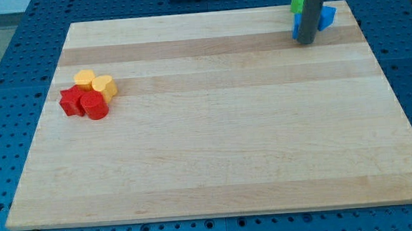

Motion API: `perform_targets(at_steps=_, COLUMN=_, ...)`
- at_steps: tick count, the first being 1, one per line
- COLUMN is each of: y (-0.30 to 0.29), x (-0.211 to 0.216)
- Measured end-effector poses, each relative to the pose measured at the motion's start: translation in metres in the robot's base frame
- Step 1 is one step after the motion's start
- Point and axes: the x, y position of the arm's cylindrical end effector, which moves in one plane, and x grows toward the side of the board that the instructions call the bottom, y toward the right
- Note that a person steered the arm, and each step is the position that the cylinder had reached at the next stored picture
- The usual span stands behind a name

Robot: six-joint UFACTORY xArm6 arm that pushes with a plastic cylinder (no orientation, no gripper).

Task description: Move the green star to the center of the board

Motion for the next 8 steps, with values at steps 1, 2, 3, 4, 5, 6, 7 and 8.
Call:
perform_targets(at_steps=1, y=0.000, x=0.000)
perform_targets(at_steps=2, y=0.000, x=0.004)
perform_targets(at_steps=3, y=0.014, x=0.053)
perform_targets(at_steps=4, y=0.058, x=0.065)
perform_targets(at_steps=5, y=0.108, x=0.034)
perform_targets(at_steps=6, y=0.152, x=0.004)
perform_targets(at_steps=7, y=0.163, x=-0.011)
perform_targets(at_steps=8, y=0.163, x=-0.059)
